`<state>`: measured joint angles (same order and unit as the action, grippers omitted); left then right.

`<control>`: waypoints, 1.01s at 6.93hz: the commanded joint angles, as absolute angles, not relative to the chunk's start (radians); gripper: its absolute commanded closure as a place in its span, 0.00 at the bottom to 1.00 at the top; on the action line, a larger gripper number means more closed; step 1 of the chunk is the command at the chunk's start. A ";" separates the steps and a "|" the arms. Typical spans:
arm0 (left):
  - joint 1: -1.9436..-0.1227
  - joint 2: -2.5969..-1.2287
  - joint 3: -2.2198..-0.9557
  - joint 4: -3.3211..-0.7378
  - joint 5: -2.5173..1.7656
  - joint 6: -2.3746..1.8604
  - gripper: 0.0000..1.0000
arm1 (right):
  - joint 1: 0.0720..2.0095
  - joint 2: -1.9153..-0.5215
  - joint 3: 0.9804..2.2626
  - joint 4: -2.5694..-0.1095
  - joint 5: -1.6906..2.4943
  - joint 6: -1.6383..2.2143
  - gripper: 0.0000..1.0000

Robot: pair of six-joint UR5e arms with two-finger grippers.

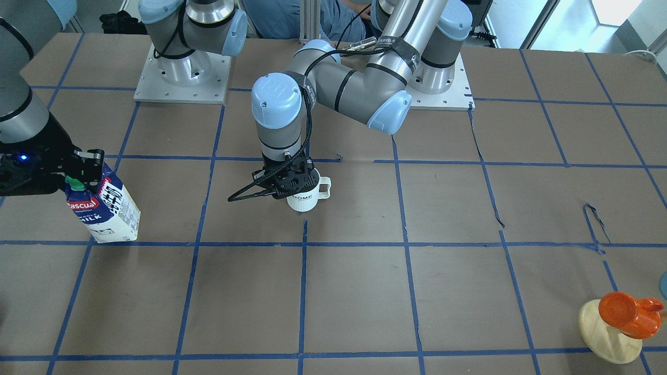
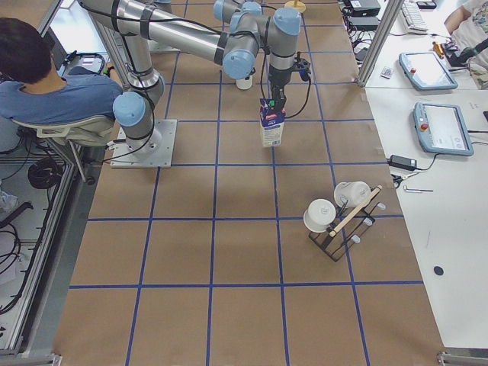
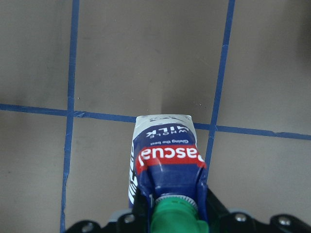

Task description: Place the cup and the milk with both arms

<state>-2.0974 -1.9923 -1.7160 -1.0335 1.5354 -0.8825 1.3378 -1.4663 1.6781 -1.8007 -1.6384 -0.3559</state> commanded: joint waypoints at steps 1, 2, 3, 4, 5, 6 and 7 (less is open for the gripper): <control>-2.059 -1.959 -1.665 -1.045 1.537 -0.871 0.00 | 1.338 -1.468 1.677 -1.787 -1.632 -0.351 0.81; -2.024 -1.935 -1.636 -1.084 1.539 -0.792 0.00 | 1.344 -1.471 1.672 -1.772 -1.626 -0.342 0.80; -1.969 -1.880 -1.609 -1.176 1.546 -0.618 0.00 | 1.364 -1.476 1.674 -1.769 -1.623 -0.272 0.80; -1.865 -1.831 -1.571 -1.297 1.549 -0.456 0.00 | 1.424 -1.476 1.672 -1.769 -1.624 -0.218 0.80; -1.783 -1.784 -1.548 -1.352 1.537 -0.346 0.00 | 1.490 -1.473 1.672 -1.770 -1.621 -0.112 0.80; -1.749 -1.737 -1.542 -1.402 1.534 -0.218 0.00 | 1.541 -1.468 1.674 -1.772 -1.574 0.005 0.80; -1.697 -1.692 -1.540 -1.452 1.539 -0.140 0.00 | 1.586 -1.457 1.674 -1.779 -1.551 0.061 0.80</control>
